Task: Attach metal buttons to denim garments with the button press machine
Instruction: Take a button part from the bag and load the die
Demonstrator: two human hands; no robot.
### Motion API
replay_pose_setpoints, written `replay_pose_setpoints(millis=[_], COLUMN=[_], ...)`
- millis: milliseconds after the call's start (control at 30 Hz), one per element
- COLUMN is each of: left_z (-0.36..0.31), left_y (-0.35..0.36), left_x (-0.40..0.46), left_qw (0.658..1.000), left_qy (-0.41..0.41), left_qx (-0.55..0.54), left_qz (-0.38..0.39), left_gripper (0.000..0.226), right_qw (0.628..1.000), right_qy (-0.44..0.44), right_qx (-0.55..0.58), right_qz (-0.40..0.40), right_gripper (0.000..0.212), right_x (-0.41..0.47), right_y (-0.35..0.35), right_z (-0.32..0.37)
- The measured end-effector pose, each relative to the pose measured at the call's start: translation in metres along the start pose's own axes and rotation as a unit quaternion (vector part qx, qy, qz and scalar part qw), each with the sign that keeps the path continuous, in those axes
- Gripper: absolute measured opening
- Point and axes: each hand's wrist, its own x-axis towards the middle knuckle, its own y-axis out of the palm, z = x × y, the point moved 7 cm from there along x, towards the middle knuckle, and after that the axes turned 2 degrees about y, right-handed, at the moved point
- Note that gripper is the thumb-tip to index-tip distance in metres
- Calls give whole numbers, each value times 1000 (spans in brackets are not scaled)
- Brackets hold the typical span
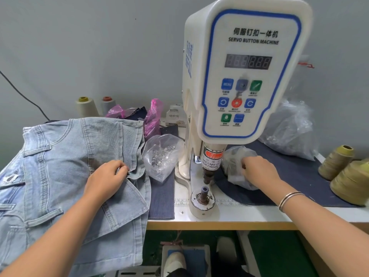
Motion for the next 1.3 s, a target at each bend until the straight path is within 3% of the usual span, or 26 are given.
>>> replay_pose_setpoints(millis=[267,500,633,733,900,1100,1300], left_z=[-4,-10,-46,-86,-115,-93,-93], left_y=[-1,-3,-6,-3,17,34,32], left_x=[-2,-4,-12,-23,-27,-29,-29], left_qw=[1000,999,984,958,943,950,956], left_qy=[11,34,169,268,307,273,262], left_qx=[-10,-22,37,81,117,153,134], left_qz=[10,7,-39,-62,-49,-11,-16], left_gripper=[22,15,19,22,33,32,33], right_qw=[997,993,999,995,987,998,974], right_qy=[-23,-17,-6,28,15,8,2], right_qx=[69,121,36,-37,-104,61,199], right_qz=[-25,3,7,90,119,14,-111], right_gripper=[20,14,22,30,33,17,17], right_x=[-4,-8,-8,-7,-4,-3,-10], right_y=[-4,-2,-5,-1,-1,2,-15], right_z=[-3,-11,-5,2,11,-4,-30])
